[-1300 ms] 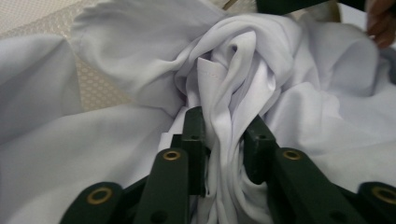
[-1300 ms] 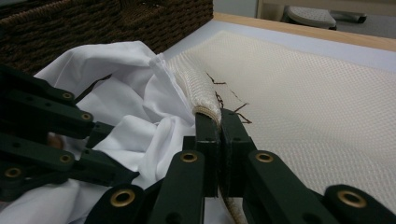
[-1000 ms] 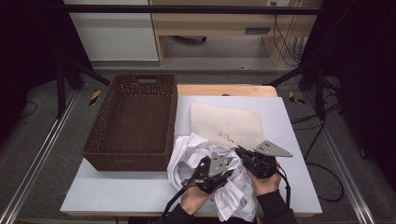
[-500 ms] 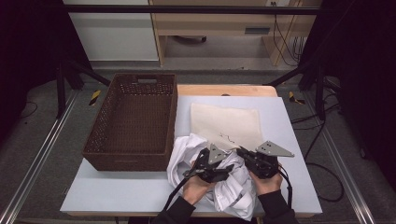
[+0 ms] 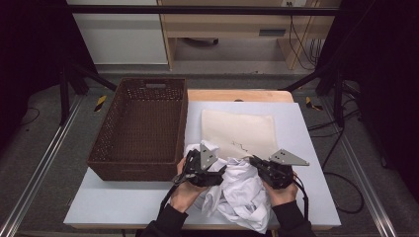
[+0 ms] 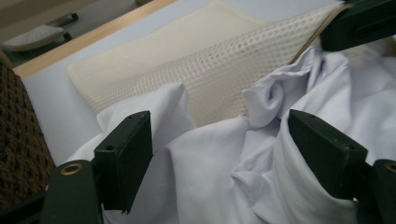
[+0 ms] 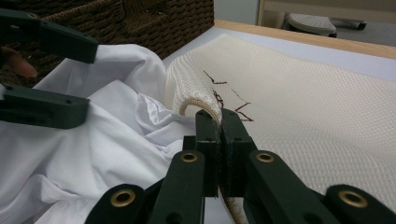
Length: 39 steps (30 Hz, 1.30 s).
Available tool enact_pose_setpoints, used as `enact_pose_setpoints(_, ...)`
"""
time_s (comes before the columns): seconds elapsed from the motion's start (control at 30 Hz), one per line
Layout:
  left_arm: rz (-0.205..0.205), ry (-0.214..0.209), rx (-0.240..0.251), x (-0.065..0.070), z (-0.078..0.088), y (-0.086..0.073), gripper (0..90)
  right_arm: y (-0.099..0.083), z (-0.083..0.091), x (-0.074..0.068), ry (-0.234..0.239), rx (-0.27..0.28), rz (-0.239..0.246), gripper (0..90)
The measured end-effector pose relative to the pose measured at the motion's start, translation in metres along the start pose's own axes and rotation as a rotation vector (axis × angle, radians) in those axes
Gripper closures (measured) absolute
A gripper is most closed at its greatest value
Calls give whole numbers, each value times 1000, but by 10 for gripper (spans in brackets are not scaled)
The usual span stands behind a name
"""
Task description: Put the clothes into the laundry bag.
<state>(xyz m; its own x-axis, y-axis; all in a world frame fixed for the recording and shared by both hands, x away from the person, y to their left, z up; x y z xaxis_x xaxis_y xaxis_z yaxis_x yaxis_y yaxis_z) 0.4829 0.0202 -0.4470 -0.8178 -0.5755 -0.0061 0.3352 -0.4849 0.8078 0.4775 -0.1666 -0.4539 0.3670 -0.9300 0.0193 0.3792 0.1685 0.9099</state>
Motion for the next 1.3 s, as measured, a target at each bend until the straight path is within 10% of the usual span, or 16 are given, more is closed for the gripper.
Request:
enact_pose_setpoints(0.1,35,16,-39,-9,-10,-5,194,0,0,0,0,-1,0,877)
enact_pose_setpoints(0.2,107,-70,-22,-13,-16,-10,222,0,-1,-1,1,-2,2,876)
enact_pose_setpoints(0.57,177,-222,-91,-12,-43,-27,643,-2,-5,-3,6,-22,13,876)
enact_pose_setpoints(0.73,120,-215,-65,-4,-34,-22,823,-2,-5,-3,3,-24,13,878)
enact_pose_setpoints(1.03,5,-249,84,45,-10,6,844,2,0,-3,1,1,-9,881)
enact_pose_setpoints(1.3,-22,-238,56,66,-46,17,843,5,4,-6,15,22,-3,881)
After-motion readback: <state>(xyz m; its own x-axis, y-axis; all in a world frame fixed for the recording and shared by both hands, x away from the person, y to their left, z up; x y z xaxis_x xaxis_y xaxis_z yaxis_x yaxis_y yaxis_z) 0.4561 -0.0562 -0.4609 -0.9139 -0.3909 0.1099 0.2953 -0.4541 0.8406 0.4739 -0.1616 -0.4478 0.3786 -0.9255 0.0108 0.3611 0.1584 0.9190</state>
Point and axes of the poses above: each handheld gripper's, and its own axes: z roughly backward along the jaws, y roughly out of its top, x roughly to its right, the point moved 6 cm from there along -z, roughly forward along the jaws, and after that the axes turned 14 degrees about -y, right-handed, at the moved point
